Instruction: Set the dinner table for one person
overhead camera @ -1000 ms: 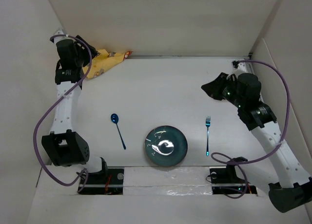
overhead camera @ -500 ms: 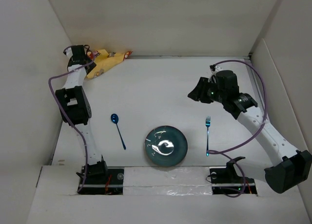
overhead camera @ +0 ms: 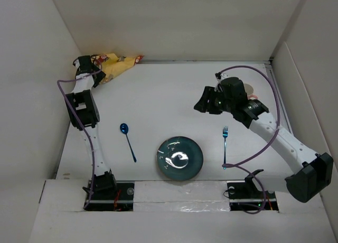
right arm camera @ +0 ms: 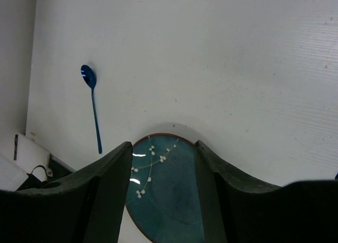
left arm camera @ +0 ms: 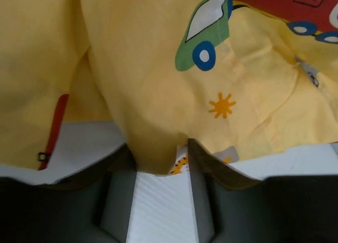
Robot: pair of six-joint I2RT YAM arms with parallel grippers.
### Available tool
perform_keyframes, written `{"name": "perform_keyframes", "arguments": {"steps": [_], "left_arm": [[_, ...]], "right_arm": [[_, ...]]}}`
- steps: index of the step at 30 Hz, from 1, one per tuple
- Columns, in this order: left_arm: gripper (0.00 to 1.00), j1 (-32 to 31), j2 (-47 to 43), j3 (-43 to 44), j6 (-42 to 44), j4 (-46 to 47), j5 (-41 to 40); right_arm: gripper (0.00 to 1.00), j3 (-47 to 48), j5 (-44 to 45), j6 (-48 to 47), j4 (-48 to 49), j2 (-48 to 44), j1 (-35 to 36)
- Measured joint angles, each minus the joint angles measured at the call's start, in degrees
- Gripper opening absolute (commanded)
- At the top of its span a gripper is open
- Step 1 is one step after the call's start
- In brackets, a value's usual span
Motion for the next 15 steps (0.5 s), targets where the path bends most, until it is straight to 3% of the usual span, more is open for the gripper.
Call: {"name": "perform_keyframes", "arguments": {"steps": [1,4,10,15], "left_arm": [[0.21,0.00,0.33,0.13,-0.66,0.79,0.72],[0.00,-0.42,1.31,0.50,-2.32,2.08,2.45],[0.00,-1.92,0.94,0.46,-3.45,3.69,6.49],[0.00,-7.58,-7.08,-2.91,-4.61,4.17,11.21]], "right_arm": [[0.56,0.20,0.26,0.20,-0.09,0.13,0.44],[0.56,0.61,1.05,0.92,-0.46,0.39,1.92],[0.56,1.16,1.81,1.86,-0.46,1.68,3.23],[0.60,5.20,2.16,1.40,-0.44,6.58,3.23]]}}
